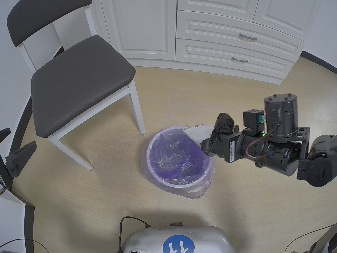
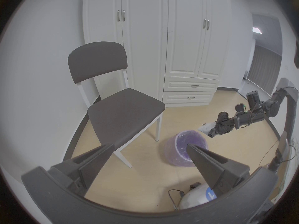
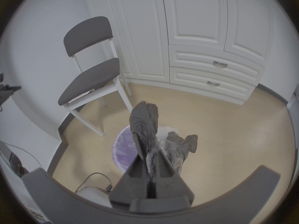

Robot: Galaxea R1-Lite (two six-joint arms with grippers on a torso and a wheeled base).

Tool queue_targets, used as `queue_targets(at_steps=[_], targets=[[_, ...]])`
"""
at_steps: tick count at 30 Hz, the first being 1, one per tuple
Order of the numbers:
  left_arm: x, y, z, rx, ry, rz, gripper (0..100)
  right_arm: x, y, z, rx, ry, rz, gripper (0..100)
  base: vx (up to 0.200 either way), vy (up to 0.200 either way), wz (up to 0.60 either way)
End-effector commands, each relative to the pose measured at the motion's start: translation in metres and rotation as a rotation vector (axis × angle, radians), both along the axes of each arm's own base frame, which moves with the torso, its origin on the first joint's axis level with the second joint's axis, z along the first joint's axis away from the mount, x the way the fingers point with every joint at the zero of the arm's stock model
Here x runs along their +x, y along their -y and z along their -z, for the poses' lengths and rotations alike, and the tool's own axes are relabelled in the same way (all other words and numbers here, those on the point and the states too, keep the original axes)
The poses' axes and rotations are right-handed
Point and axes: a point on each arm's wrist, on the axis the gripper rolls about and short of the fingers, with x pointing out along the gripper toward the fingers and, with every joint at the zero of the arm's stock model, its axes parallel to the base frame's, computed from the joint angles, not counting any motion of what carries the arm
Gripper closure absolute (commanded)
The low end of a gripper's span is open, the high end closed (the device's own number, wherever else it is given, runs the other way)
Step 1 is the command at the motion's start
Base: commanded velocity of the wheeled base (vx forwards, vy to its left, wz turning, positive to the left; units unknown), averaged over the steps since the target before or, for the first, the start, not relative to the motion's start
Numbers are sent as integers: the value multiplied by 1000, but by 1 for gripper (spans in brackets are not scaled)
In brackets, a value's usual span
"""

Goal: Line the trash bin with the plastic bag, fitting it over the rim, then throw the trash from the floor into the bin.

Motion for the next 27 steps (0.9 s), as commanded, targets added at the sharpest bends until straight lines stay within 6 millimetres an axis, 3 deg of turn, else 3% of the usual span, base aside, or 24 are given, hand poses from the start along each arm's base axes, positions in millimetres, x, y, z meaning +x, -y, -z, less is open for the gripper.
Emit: queue_targets(at_steps=[1, 4, 7, 20, 27], targets=[[-5, -4, 2, 39, 21, -9, 0, 14, -34, 24, 18, -93, -29, 100, 0, 0, 0], [-11, -7, 2, 58, 43, -5, 0, 19, -67, 25, 178, -152, -18, 100, 0, 0, 0], [-19, -11, 0, 76, 80, -8, 0, 24, -86, 24, 243, -232, 9, 100, 0, 0, 0], [-24, -14, -3, 73, 112, -22, 0, 61, -115, 22, 330, -483, 212, 100, 0, 0, 0], [-23, -15, -4, 69, 131, -48, 0, 76, -123, 38, 290, -559, 287, 100, 0, 0, 0]])
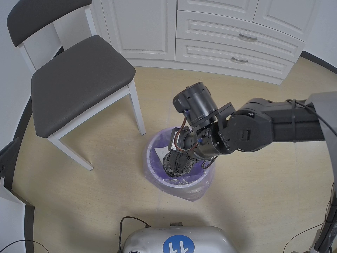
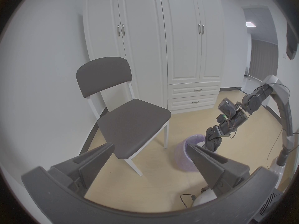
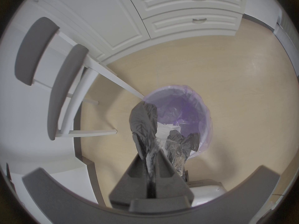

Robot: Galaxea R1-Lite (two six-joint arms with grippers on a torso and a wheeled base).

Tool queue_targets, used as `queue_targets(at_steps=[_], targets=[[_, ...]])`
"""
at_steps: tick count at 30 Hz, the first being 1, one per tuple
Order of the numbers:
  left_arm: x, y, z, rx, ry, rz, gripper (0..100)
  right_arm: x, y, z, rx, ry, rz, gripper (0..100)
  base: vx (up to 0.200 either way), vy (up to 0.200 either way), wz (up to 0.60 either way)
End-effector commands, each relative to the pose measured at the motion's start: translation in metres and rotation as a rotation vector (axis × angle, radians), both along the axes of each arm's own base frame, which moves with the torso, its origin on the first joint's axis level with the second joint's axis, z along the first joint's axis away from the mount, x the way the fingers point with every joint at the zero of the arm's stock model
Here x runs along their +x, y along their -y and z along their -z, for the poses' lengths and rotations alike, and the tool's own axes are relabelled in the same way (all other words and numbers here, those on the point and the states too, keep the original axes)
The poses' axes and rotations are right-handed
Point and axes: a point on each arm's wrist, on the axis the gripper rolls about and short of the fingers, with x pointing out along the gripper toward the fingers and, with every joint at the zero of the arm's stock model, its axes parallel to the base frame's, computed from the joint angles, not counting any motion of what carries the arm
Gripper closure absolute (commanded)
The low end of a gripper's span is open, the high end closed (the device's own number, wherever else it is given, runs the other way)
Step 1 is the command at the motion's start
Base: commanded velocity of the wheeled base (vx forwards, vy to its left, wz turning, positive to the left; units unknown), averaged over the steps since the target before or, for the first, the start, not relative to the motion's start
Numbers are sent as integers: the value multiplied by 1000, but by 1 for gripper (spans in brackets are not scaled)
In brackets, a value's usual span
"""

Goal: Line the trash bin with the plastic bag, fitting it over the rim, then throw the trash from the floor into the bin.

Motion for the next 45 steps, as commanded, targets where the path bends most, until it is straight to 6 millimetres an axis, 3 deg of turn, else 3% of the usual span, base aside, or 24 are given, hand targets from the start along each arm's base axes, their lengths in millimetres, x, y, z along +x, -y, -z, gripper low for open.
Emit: queue_targets(at_steps=[1, 17, 25, 30, 39, 45], targets=[[-1, -1, 0, -1, 11, -12, 0, 21, -14, 31, -29, -58, 37, 100, 0, 0, 0], [2, 1, 5, 24, -6, -8, 0, 56, -8, 61, -62, -80, 99, 100, 0, 0, 0], [2, 1, 6, 24, -8, -8, 0, 62, -1, 62, -104, -66, 117, 100, 0, 0, 0], [2, 1, 8, 45, -9, -8, 0, 71, -1, 81, -175, -54, 153, 100, 0, 0, 0], [3, 1, 9, 52, -13, -9, 0, 92, -10, 73, -65, 27, 269, 100, 0, 0, 0], [3, 1, 9, 53, -13, -14, 0, 95, -9, 79, -32, 24, 313, 100, 0, 0, 0]])
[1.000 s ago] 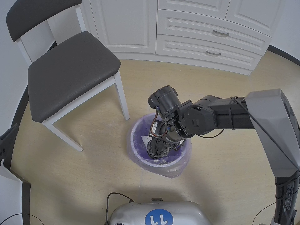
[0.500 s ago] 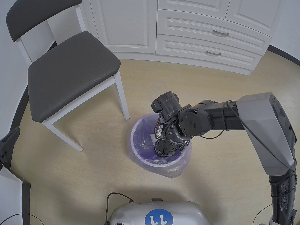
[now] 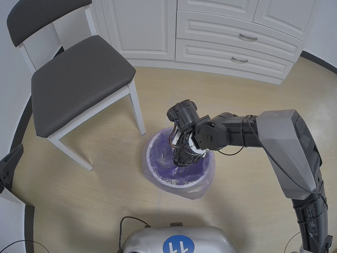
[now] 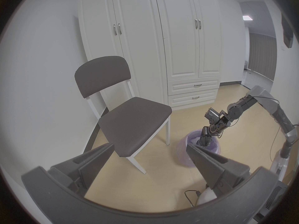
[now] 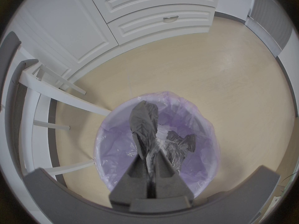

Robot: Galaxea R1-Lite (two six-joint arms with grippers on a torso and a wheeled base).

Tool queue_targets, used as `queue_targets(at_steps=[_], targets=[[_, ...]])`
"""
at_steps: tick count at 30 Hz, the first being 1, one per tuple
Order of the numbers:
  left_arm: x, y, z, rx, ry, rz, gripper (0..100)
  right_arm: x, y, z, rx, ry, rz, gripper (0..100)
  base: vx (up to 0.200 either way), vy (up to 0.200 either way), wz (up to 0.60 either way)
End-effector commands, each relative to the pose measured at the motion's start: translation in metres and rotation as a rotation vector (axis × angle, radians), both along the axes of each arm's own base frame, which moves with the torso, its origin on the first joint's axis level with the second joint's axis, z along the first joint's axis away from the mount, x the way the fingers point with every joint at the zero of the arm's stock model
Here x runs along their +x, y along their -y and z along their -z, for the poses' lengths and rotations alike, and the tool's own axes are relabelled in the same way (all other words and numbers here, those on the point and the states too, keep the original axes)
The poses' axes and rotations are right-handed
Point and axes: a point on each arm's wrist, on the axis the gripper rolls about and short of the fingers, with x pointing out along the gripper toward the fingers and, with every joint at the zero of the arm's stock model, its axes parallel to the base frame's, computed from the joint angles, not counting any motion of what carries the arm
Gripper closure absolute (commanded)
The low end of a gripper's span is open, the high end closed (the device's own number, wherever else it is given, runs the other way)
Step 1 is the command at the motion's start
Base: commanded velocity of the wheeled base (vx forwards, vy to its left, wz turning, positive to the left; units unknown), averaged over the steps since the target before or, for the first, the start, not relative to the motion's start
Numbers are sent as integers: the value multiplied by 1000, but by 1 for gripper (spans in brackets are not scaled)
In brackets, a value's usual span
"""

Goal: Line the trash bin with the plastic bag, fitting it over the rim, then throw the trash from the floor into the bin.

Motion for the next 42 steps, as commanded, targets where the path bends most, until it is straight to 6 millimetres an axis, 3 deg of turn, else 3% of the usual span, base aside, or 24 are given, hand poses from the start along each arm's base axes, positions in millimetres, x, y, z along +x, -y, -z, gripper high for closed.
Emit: queue_targets(at_steps=[1, 7, 17, 23, 30, 34, 42], targets=[[1, 0, 0, 3, -4, -3, 0, 6, 0, 7, 6, 6, 12, 100, 0, 0, 0], [1, 0, 0, 2, -3, -3, 0, 4, 1, 12, -39, -20, -9, 100, 0, 0, 0], [2, 0, 1, 16, -7, -19, 0, -22, -2, 28, -231, -201, -111, 100, 0, 0, 0], [3, 0, 4, 35, 5, -22, 0, -17, -6, 35, -210, -185, -100, 100, 0, 0, 0], [6, 2, 5, 34, 13, -25, 0, -1, -17, 65, -117, -116, -65, 100, 0, 0, 0], [6, 1, 5, 34, 15, -25, 0, 5, -21, 72, -57, -76, -43, 100, 0, 0, 0], [6, 1, 5, 34, 15, -25, 0, 13, -13, 78, -74, -77, -30, 100, 0, 0, 0]])
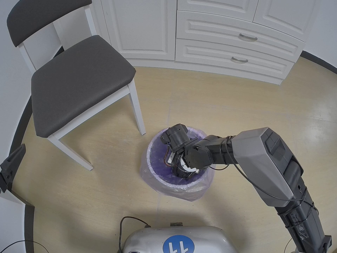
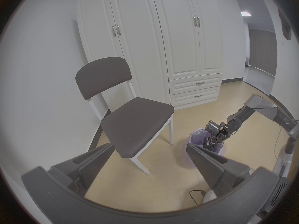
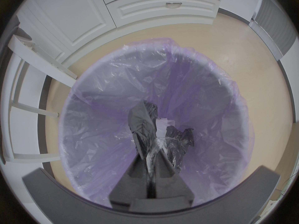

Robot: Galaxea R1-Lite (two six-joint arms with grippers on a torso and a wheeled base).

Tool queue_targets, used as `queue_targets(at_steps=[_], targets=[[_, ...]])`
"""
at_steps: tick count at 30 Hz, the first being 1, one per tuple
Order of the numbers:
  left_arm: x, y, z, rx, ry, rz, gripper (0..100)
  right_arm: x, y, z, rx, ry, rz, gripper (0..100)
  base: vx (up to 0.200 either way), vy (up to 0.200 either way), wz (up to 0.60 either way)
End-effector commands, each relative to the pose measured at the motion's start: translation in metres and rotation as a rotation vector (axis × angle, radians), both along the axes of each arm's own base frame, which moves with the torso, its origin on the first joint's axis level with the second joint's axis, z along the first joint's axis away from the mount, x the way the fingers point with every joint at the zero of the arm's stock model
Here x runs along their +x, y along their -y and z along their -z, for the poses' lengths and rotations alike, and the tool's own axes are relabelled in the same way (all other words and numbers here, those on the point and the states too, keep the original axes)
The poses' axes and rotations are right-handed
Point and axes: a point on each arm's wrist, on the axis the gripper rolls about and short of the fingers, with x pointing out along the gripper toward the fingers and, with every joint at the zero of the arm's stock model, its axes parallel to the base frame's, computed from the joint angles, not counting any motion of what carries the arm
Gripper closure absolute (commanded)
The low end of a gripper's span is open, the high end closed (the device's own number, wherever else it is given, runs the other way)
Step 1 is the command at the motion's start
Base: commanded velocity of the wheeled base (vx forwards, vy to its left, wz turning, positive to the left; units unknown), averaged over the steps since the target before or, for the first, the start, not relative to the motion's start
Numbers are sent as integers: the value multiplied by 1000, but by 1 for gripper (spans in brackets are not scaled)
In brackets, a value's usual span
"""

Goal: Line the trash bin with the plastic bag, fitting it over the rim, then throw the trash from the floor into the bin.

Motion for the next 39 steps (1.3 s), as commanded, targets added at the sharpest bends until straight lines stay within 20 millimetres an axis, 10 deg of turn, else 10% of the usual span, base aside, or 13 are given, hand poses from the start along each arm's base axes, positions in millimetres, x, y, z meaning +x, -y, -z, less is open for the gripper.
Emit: queue_targets(at_steps=[1, 8, 26, 39], targets=[[0, 0, 0, 0, -1, 0, 0, 4, 6, 0, -12, -4, 8, 100, 0, 0, 0], [1, 0, 1, 2, -4, 0, 0, -4, 15, -54, 30, 38, 17, 100, 0, 0, 0], [1, 1, 1, 4, -8, 1, 0, 36, 49, -30, 9, 98, 94, 100, 0, 0, 0], [1, 0, 1, 2, -5, 0, 0, -8, 8, -39, -23, 32, -3, 100, 0, 0, 0]])
